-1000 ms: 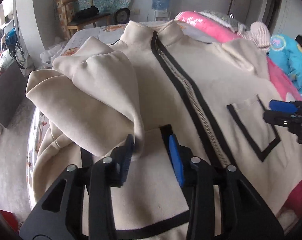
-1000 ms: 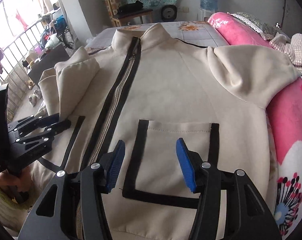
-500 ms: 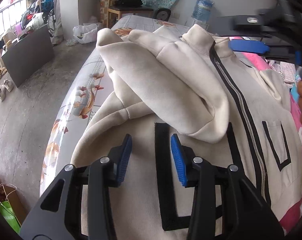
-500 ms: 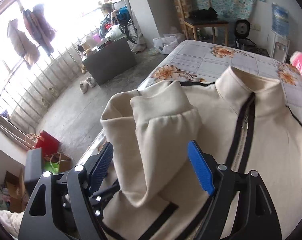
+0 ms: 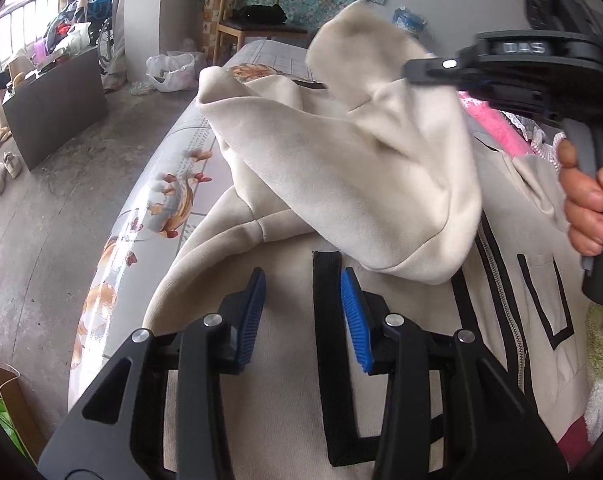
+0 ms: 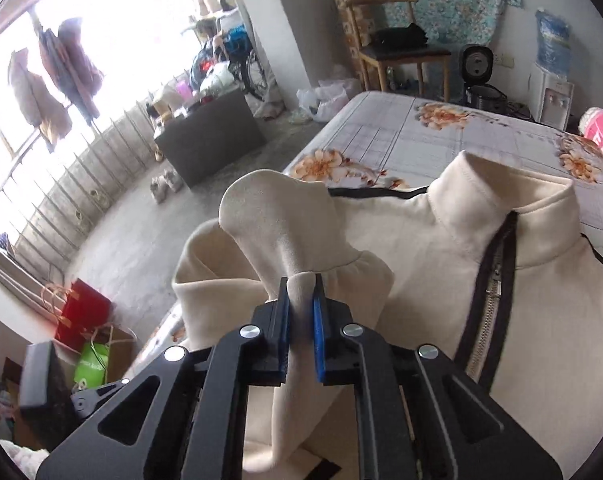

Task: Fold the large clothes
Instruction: 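Fold the other sleeve across the body with the right gripper and release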

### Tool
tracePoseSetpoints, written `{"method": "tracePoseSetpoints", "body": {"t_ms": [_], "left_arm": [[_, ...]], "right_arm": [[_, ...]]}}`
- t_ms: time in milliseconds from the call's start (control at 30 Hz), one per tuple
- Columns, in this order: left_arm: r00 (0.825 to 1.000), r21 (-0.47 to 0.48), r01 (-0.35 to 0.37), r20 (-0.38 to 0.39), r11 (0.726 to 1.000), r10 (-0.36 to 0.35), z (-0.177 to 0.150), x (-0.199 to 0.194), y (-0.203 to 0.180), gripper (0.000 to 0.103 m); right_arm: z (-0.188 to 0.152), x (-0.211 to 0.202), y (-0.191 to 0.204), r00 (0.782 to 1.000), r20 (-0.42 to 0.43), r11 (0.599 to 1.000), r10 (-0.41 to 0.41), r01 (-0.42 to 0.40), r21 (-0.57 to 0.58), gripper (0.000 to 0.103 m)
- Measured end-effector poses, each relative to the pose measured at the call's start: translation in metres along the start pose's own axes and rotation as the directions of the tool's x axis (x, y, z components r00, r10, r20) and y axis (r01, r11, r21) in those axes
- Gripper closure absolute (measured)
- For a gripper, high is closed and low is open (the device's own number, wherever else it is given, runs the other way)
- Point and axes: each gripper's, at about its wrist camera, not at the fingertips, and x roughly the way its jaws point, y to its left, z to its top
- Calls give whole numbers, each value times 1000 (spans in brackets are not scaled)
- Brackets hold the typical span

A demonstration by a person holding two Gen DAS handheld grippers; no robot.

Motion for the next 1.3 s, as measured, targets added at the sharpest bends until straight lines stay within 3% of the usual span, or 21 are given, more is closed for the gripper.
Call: {"method": "tracePoseSetpoints", "body": {"t_ms": [100, 200, 267, 333, 467, 633, 767, 867, 900, 1000, 1167, 1233, 1300], "left_arm": [[1000, 5, -6, -1, 1000, 6, -1, 0, -2, 65], [1000, 5, -5, -6, 1000, 5, 0, 1, -3, 65], [1000, 5, -3, -9, 1000, 3, 2, 2, -3, 65], [1000, 7, -1, -11, 1000, 1, 3, 2, -3, 65], [1000, 10, -1, -15, 1000, 1, 6, 5, 1, 65], [1000, 11, -3, -13, 1000, 4, 7, 5, 1, 65], [1000, 10, -2, -13, 1000, 2, 7, 5, 1, 65], [1000, 10, -1, -13, 1000, 1, 7, 5, 1, 65], [1000, 10, 0, -12, 1000, 0, 7, 5, 1, 65], [1000, 5, 7, -9, 1000, -7, 9, 3, 3, 65], [1000, 2, 10, -6, 1000, -10, 10, 3, 3, 65], [1000, 3, 10, -6, 1000, -10, 10, 3, 3, 65], [1000, 1, 11, -5, 1000, -11, 9, 3, 3, 65]], "right_arm": [[-19, -57, -26, 995, 95, 995, 31, -39, 88, 93], [-52, -97, -53, 991, 132, 989, -2, -18, 146, 91], [-83, -109, -70, 994, 96, 983, -52, 34, 181, 87], [-115, -114, -89, 994, 26, 968, -103, 94, 233, 76], [-163, -125, -125, 986, -53, 911, -161, 169, 377, 71], [-175, -147, -157, 991, 38, 833, -129, 88, 546, 47], [-172, -141, -180, 992, 28, 758, -124, 76, 648, 47], [-164, -125, -191, 991, -18, 749, -129, 109, 654, 47], [-162, -120, -193, 991, -34, 756, -133, 124, 642, 47], [-153, -103, -193, 974, -103, 788, -200, 223, 574, 62], [-141, -92, -189, 946, -149, 825, -288, 324, 462, 75], [-137, -89, -185, 933, -174, 840, -315, 360, 407, 97], [-129, -87, -178, 922, -186, 855, -338, 384, 348, 97]]}}
